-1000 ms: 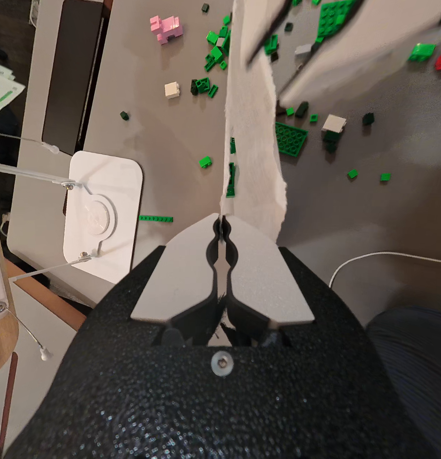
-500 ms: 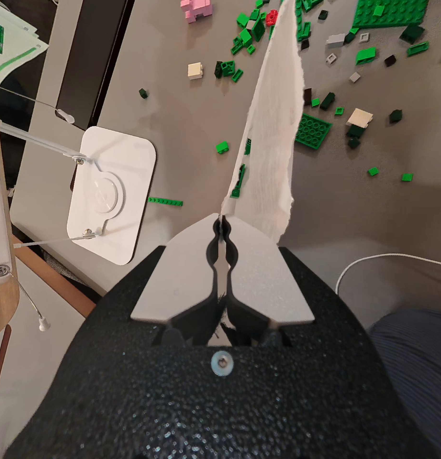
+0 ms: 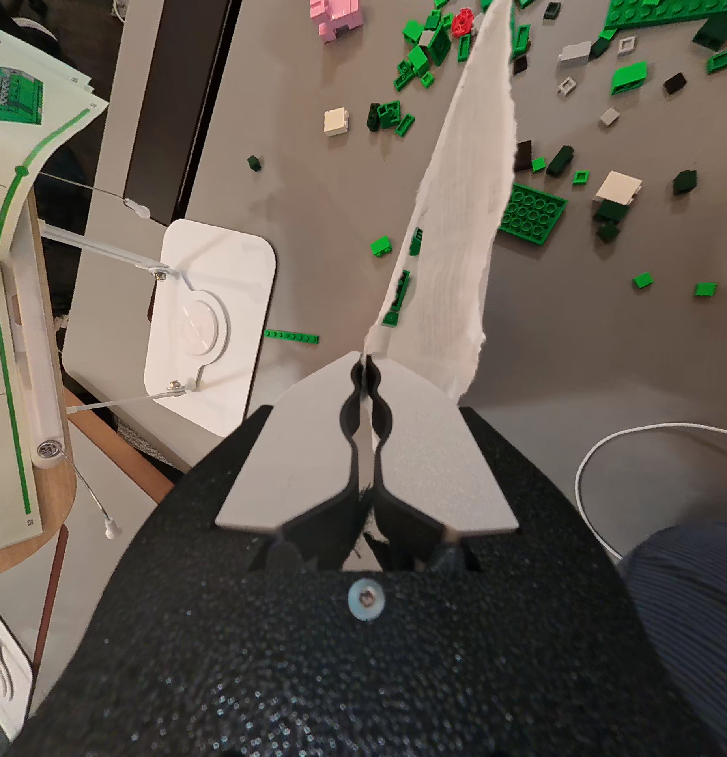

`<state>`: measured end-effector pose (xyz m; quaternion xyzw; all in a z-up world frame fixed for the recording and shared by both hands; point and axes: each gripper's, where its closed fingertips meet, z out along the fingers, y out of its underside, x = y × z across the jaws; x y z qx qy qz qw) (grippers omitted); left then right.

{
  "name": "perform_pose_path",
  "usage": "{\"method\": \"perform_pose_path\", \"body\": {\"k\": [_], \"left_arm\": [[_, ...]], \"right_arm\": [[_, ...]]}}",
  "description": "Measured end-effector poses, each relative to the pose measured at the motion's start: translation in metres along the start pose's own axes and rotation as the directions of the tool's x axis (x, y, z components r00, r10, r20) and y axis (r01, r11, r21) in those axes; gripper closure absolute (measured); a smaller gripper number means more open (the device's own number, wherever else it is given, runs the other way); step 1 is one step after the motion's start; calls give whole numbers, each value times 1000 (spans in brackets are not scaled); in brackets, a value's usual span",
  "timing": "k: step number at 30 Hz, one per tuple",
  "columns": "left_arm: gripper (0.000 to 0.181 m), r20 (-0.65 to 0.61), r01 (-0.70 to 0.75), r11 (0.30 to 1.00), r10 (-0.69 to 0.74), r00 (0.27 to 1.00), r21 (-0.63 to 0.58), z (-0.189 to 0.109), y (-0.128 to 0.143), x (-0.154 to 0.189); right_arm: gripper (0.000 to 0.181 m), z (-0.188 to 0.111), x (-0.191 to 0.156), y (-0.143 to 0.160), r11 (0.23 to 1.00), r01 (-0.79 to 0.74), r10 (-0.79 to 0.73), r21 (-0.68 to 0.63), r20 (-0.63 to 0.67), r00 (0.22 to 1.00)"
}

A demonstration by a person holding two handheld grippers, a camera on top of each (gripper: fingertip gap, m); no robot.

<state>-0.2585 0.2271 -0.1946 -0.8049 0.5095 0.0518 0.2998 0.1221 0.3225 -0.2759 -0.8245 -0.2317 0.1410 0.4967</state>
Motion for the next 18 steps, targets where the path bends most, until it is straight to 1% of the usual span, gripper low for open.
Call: {"method": "perform_pose_path", "body": {"k": [3, 7, 10, 13, 18], "left_arm": [[181, -10, 7, 1000, -7, 1000, -6, 1, 2, 0], [181, -14, 5, 1000, -5, 1000, -6, 2, 1, 1], [181, -16, -2, 1000, 2, 1000, -4, 2, 0, 2], [181, -20, -5, 1000, 5, 1000, -2, 3, 0, 3], [181, -26, 5, 1000, -5, 1000, -6, 4, 2, 2]], "right_arm": [[166, -1, -7, 11, 998, -5, 10, -68, 74, 997], [171, -1, -5, 23, 989, 35, -29, -143, 48, 998], [173, 0, -6, 29, 983, 33, -24, -181, 53, 998], [173, 2, 0, 32, 981, 4, -1, -192, 15, 1000], [173, 1, 19, 41, 972, -31, 7, -234, -100, 995]]}}
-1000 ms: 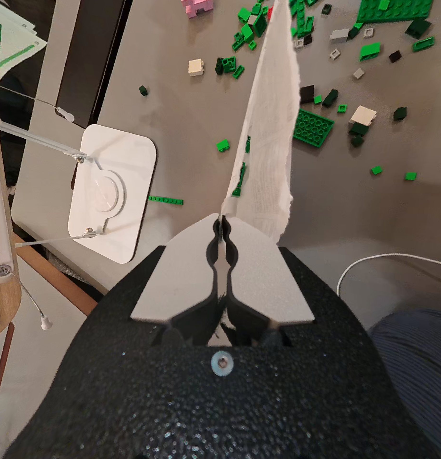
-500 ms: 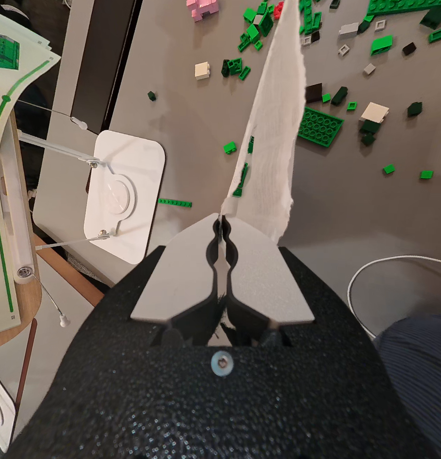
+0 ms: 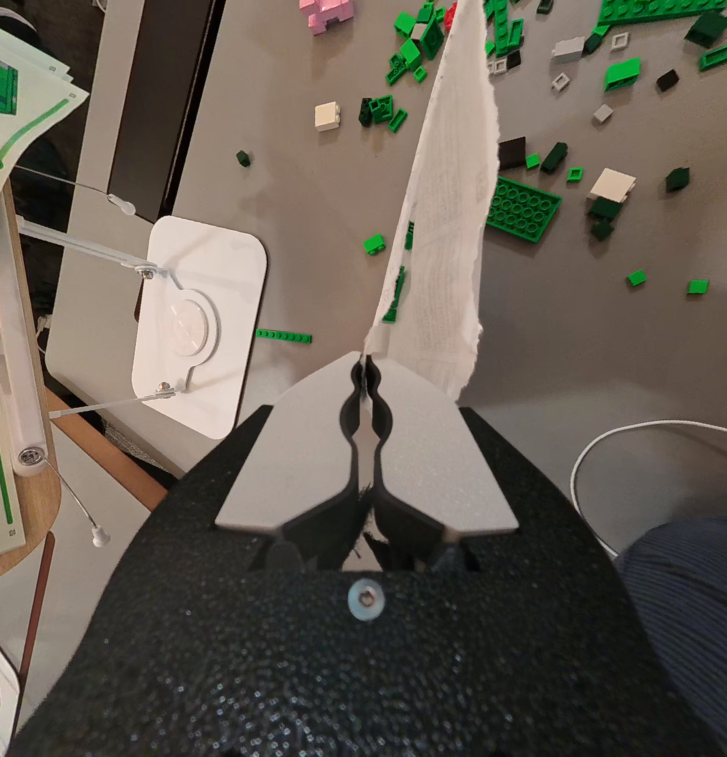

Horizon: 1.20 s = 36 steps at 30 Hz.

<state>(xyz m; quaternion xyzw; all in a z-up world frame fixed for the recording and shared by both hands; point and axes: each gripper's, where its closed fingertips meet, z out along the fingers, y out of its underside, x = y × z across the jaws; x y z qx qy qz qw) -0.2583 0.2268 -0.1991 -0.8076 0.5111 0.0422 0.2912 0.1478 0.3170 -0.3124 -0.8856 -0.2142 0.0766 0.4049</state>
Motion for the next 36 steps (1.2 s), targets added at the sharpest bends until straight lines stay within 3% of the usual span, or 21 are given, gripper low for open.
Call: {"method": "perform_pose_path", "body": {"k": [7, 19, 23, 29, 36], "left_arm": [[181, -5, -3, 1000, 3, 1000, -1, 1, -1, 1], [181, -11, -6, 1000, 6, 1000, -3, 1, -1, 2], [181, -14, -3, 1000, 3, 1000, -6, 2, -1, 2], [181, -20, -6, 1000, 6, 1000, -7, 3, -2, 3], [181, -21, -9, 1000, 9, 1000, -7, 3, -2, 3]], "right_arm": [[173, -1, 11, 6, 999, -29, 28, -28, -48, 998], [173, 0, 1, 3, 1000, -16, 16, -18, -2, 1000], [174, -1, -23, -5, 998, 52, -55, 24, 125, 991], [180, -6, -68, -2, 968, 246, -251, 56, 310, 917], [178, -1, -87, 10, 945, 327, -308, 16, 380, 872]]}}
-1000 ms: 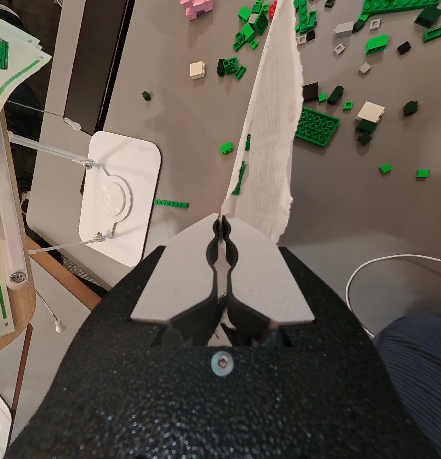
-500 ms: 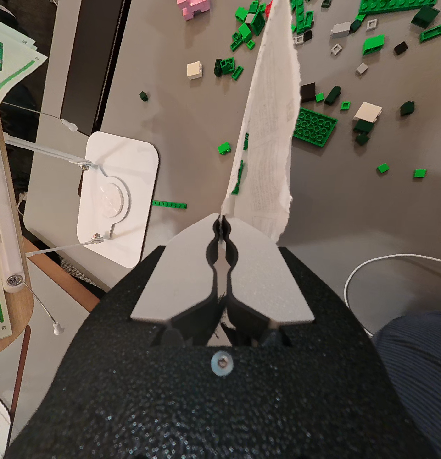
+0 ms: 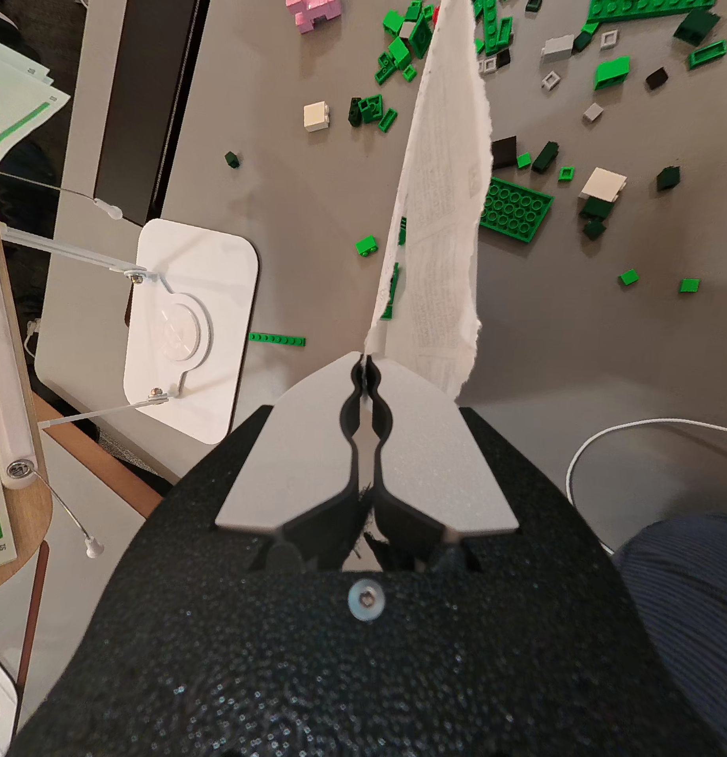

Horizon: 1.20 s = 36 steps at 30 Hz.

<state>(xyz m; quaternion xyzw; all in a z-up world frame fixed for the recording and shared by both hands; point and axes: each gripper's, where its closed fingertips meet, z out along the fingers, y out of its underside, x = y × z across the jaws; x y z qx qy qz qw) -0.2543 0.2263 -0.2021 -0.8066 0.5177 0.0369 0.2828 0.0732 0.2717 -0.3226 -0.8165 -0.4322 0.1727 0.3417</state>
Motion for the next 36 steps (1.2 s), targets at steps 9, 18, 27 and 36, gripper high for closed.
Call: {"method": "perform_pose_path", "body": {"k": [9, 18, 27, 36], "left_arm": [[181, -6, -1, 1000, 1, 1000, 6, 0, 0, 1], [181, -6, -1, 1000, 1, 1000, 9, 0, -1, 1], [181, -5, -2, 1000, 2, 1000, 9, 0, -1, 0], [181, -3, -1, 1000, 1, 1000, 7, 0, 0, 0]], "right_arm": [[178, 9, -6, 5, 998, 34, -34, -53, 6, 999], [179, 11, -3, 6, 997, 49, -50, -65, -21, 999], [177, 11, -3, 4, 997, 51, -52, -59, -26, 998], [175, 12, -2, 4, 997, 52, -54, -58, -31, 998]]}}
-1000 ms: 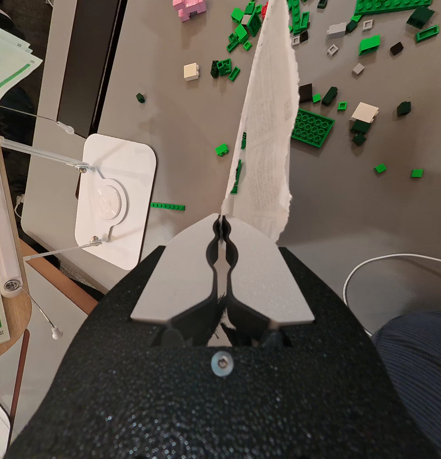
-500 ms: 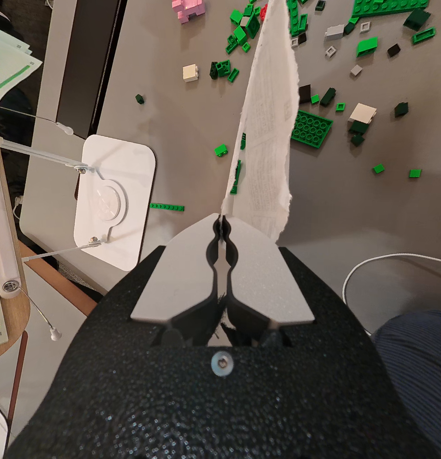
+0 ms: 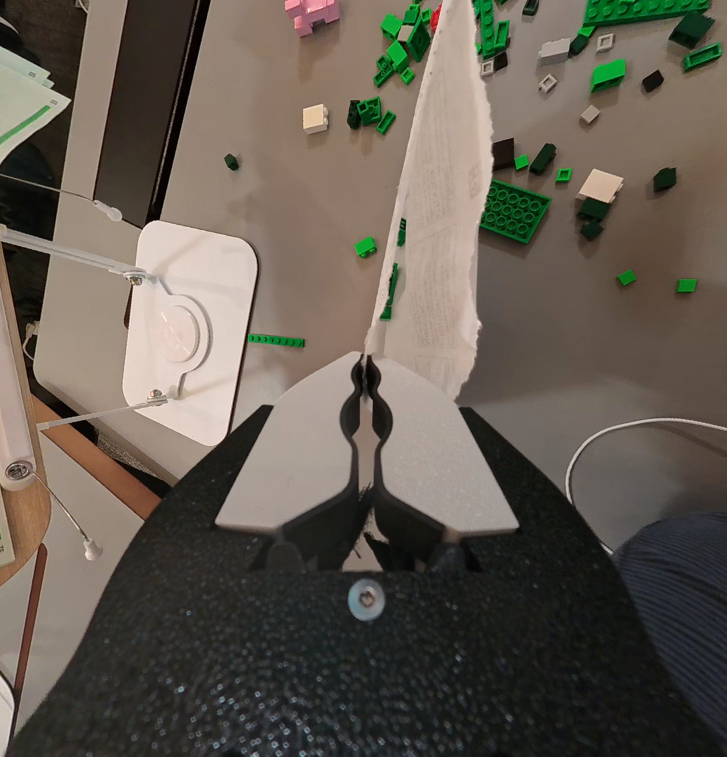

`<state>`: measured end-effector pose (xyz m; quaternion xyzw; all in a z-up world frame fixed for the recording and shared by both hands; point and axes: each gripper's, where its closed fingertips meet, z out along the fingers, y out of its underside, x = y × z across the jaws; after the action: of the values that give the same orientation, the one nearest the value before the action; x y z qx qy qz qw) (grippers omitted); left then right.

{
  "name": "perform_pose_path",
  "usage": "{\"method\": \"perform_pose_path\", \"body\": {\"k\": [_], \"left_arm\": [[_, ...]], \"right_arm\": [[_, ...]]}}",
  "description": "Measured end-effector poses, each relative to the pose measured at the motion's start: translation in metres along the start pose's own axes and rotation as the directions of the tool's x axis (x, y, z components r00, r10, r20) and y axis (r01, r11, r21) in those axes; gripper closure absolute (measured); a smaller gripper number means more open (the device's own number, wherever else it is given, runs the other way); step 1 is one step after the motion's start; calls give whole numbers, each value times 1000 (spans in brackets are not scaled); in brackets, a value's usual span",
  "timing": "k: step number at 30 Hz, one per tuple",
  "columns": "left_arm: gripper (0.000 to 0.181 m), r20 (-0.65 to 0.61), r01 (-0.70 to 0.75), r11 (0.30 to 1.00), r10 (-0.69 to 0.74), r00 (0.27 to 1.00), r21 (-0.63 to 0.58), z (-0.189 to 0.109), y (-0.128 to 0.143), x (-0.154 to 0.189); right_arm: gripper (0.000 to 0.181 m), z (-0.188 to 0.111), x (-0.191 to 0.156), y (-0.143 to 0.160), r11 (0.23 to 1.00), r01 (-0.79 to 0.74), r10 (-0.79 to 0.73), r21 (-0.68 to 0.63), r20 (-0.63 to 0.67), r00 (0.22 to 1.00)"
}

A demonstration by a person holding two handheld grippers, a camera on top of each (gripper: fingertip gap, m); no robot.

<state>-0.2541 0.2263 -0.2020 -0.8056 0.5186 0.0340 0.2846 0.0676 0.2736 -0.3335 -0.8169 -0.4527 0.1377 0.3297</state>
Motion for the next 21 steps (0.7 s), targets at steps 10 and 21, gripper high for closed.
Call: {"method": "perform_pose_path", "body": {"k": [10, 21], "left_arm": [[181, 2, 0, 1000, 0, 1000, 0, 0, 0, -1], [181, -2, 16, 1000, -16, 1000, 6, -2, 2, -1]], "right_arm": [[175, 1, 0, -1, 1000, 2, -2, -1, -1, 1000], [166, 15, -15, -89, 932, -145, 122, 333, 90, 988]]}}
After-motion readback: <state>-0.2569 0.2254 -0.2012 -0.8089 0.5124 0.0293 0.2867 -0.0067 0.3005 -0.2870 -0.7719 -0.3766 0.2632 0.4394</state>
